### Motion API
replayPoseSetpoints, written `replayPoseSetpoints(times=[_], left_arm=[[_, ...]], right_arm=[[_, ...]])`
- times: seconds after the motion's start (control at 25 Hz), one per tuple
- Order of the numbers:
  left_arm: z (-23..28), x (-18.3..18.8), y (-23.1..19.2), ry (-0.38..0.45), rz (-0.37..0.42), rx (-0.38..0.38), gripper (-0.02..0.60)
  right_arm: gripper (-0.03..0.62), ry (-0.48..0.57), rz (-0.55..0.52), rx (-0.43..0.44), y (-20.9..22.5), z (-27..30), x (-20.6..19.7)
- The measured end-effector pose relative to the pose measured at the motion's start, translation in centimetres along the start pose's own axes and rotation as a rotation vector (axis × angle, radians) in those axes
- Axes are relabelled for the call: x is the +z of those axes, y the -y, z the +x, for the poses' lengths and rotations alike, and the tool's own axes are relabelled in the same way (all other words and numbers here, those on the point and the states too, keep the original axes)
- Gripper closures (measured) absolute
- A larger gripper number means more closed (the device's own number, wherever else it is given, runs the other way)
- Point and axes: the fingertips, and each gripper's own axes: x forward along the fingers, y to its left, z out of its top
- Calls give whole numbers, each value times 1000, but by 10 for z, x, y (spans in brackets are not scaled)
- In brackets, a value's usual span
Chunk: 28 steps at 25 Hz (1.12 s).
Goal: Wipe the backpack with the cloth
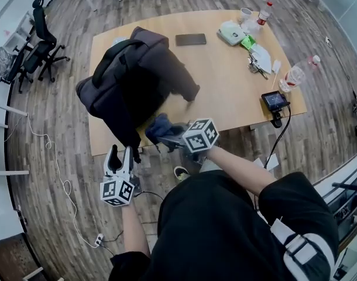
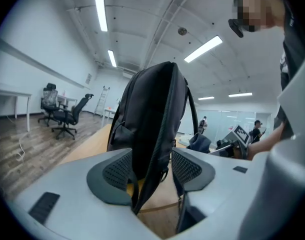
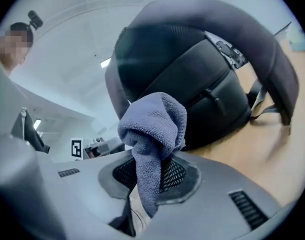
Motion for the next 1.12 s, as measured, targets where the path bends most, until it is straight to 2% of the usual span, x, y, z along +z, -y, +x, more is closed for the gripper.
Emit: replayPoseSetpoints(times=[0.04, 0.12, 0.16, 0.2, 0.24, 0.32, 0.36, 0.48, 0.56, 0.64, 0.68, 0.8, 0.88, 0.92, 1.0, 1.04, 1.12], left_arm=[[-6, 3, 5, 20, 68, 40, 341], [-18, 20, 31, 79, 265, 94, 341], [-22, 32, 52, 106, 372, 84, 341], [-22, 41, 78, 115, 473, 42, 341], [-19, 45, 107, 98, 571, -26, 339], [-1, 40, 167, 59, 747, -208, 329], [13, 36, 198, 71, 823, -303, 297], [55, 17, 268, 68, 993, -528, 216], [71, 7, 294, 40, 1027, -607, 203], [82, 1, 302, 16, 1035, -614, 202], [88, -2, 303, 3, 1042, -598, 204], [105, -2, 307, 6, 1044, -529, 204], [115, 4, 314, 32, 1001, -485, 204], [121, 5, 314, 27, 964, -468, 204], [131, -4, 309, -26, 880, -442, 204], [135, -12, 303, -58, 844, -430, 204], [138, -26, 291, -101, 797, -399, 204]], right_arm=[[511, -32, -31, -21, 6, -18, -4], [511, -120, -109, -76, 18, -53, -11], [511, -177, -151, -101, 22, -67, -15], [511, -242, -193, -117, 25, -79, -18], [512, -310, -235, -122, 27, -89, -22], [511, -446, -323, -103, 24, -105, -28], [511, -504, -367, -86, 21, -113, -29], [512, -614, -495, -37, 9, -135, -19], [513, -638, -578, -33, 3, -150, -4], [514, -599, -618, -25, -2, -167, 18], [513, -536, -587, 6, -7, -174, 33], [513, -267, -390, 159, -30, -190, 82], [514, -108, -300, 221, -31, -199, 103], [513, -30, -254, 217, -22, -205, 111], [513, 92, -112, 131, 19, -218, 114], [513, 110, -43, 53, 48, -223, 107], [513, 69, 36, -141, 109, -234, 79]])
